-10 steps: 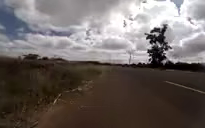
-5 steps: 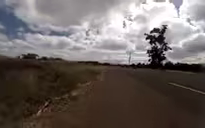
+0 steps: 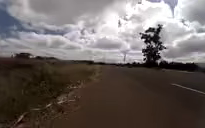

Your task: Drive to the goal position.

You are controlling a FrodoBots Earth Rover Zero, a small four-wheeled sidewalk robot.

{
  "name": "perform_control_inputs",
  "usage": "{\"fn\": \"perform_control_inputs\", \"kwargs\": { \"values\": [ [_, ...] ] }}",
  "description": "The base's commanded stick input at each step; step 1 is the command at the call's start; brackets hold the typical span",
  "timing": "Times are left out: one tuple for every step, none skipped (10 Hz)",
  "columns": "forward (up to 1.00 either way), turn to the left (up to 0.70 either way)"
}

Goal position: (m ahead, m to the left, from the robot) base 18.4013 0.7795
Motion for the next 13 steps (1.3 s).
{"fn": "perform_control_inputs", "kwargs": {
  "values": [
    [0.85, 0.00],
    [0.85, 0.00],
    [0.85, 0.00],
    [0.85, 0.00],
    [0.85, 0.00],
    [0.85, -0.06],
    [0.85, -0.13],
    [0.85, -0.19],
    [0.85, -0.19],
    [0.85, -0.19],
    [0.85, -0.13],
    [0.85, -0.01],
    [0.85, 0.00]
  ]
}}
